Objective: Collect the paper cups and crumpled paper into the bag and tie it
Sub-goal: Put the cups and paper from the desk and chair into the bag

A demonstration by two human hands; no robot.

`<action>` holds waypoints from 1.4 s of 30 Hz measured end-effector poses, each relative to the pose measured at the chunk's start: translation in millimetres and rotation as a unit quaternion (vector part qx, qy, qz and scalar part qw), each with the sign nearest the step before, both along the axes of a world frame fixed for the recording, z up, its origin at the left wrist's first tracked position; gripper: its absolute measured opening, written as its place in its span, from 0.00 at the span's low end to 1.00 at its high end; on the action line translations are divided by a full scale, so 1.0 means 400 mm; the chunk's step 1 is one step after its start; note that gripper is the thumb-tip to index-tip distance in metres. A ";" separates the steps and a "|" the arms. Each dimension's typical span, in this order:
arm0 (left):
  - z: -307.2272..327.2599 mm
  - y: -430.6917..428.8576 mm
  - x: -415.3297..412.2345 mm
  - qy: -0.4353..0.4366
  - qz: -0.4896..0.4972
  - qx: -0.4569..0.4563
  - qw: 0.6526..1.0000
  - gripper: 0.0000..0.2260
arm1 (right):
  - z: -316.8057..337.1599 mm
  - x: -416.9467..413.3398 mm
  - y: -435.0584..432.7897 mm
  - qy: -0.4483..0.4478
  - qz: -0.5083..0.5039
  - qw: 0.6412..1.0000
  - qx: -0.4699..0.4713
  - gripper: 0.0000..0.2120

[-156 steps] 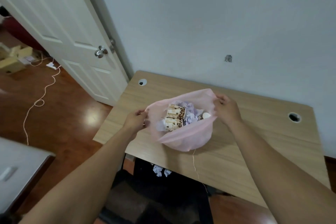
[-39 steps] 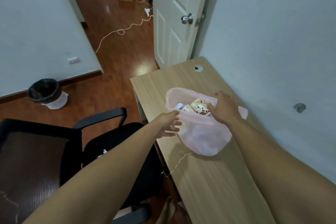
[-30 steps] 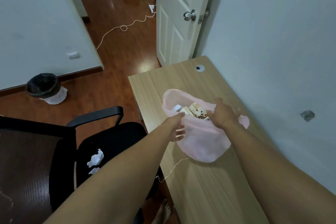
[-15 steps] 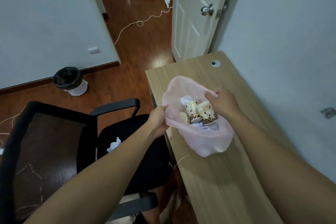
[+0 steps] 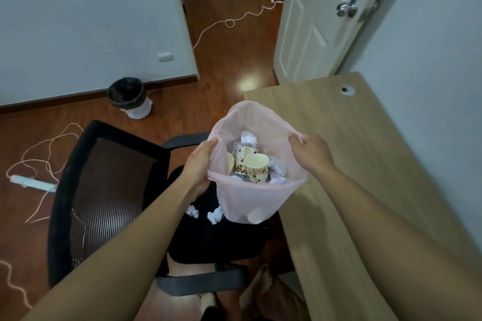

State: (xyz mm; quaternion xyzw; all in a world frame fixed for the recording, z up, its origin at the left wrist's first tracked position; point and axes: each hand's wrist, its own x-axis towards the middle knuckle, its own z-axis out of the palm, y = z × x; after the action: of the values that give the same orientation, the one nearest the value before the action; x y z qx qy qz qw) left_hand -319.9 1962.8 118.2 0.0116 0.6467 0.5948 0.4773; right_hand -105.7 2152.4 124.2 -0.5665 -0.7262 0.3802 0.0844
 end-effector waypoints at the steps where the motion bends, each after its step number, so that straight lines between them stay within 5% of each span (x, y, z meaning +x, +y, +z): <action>1: -0.017 -0.003 -0.016 0.008 -0.003 -0.006 1.000 0.14 | -0.020 -0.016 -0.002 -0.003 0.002 1.000 0.002 0.23; 19: -0.481 -0.002 -0.108 0.060 -0.051 -0.166 0.983 0.15 | -0.496 -0.182 0.080 -0.154 -0.009 0.985 0.077 0.21; 28: -0.601 -0.052 -0.088 0.074 -0.076 -0.179 0.978 0.35 | -0.638 -0.200 0.051 -0.153 0.002 0.960 0.233 0.16; 31: -0.617 -0.072 -0.083 0.062 -0.070 -0.173 0.980 0.33 | -0.655 -0.192 0.046 -0.203 -0.019 0.945 0.257 0.19; 36: -0.640 -0.097 -0.085 0.017 -0.066 -0.158 0.985 0.15 | -0.676 -0.168 0.058 -0.195 0.026 0.942 0.272 0.30; 38: -0.655 -0.108 -0.082 -0.014 -0.046 -0.145 0.988 0.17 | -0.686 -0.164 0.064 -0.183 0.040 0.944 0.272 0.31; 42: -0.736 -0.135 -0.072 0.066 -0.061 -0.192 0.977 0.16 | -0.693 -0.164 0.064 -0.178 0.036 0.942 0.281 0.32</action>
State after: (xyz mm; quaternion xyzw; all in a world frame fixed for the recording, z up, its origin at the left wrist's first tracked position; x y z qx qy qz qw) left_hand -348.7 1908.9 -176.1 -0.0014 0.7770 0.4277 0.4618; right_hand -171.2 2178.1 -153.0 -0.5515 -0.8268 0.0560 0.0956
